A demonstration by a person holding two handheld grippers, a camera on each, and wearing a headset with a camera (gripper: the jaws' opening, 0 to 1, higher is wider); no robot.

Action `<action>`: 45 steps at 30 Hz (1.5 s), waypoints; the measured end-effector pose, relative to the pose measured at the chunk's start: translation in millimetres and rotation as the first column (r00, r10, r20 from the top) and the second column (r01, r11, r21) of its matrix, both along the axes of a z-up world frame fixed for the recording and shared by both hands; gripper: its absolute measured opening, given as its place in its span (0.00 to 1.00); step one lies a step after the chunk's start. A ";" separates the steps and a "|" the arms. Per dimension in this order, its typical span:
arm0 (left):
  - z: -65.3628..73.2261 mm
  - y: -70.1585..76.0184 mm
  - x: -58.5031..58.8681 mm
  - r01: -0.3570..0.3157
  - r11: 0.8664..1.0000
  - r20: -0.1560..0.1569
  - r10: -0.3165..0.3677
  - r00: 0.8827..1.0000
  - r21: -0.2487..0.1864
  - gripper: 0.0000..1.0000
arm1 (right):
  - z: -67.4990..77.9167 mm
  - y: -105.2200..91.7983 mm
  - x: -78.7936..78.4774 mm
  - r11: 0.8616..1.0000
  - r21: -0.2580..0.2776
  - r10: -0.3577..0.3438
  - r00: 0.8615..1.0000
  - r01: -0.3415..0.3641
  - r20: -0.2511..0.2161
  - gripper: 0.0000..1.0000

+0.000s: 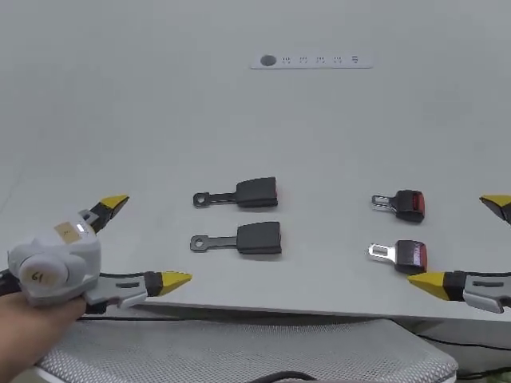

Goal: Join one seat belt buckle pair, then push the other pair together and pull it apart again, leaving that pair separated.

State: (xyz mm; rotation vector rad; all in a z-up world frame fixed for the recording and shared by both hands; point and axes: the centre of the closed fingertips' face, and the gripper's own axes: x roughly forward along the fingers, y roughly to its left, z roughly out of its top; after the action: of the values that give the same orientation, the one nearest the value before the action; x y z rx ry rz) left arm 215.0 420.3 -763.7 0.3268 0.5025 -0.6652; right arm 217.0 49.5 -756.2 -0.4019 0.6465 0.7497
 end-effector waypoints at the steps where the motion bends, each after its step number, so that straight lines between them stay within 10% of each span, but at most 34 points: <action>1: 0.1 0.0 0.2 -0.001 1.000 0.000 0.001 1.000 -0.001 1.00 | 0.4 0.2 0.0 1.000 -0.001 0.000 1.000 0.000 0.003 1.00; 45: 1.8 0.9 -0.1 -0.015 1.000 0.005 0.015 1.000 -0.005 1.00 | 0.6 3.0 1.9 0.999 0.027 -0.024 1.000 0.024 -0.003 0.95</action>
State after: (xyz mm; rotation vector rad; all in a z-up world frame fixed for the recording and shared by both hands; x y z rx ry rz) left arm 214.9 421.2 -761.9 0.3197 0.4979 -0.6509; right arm 218.9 52.5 -755.5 -0.3679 0.6418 0.7353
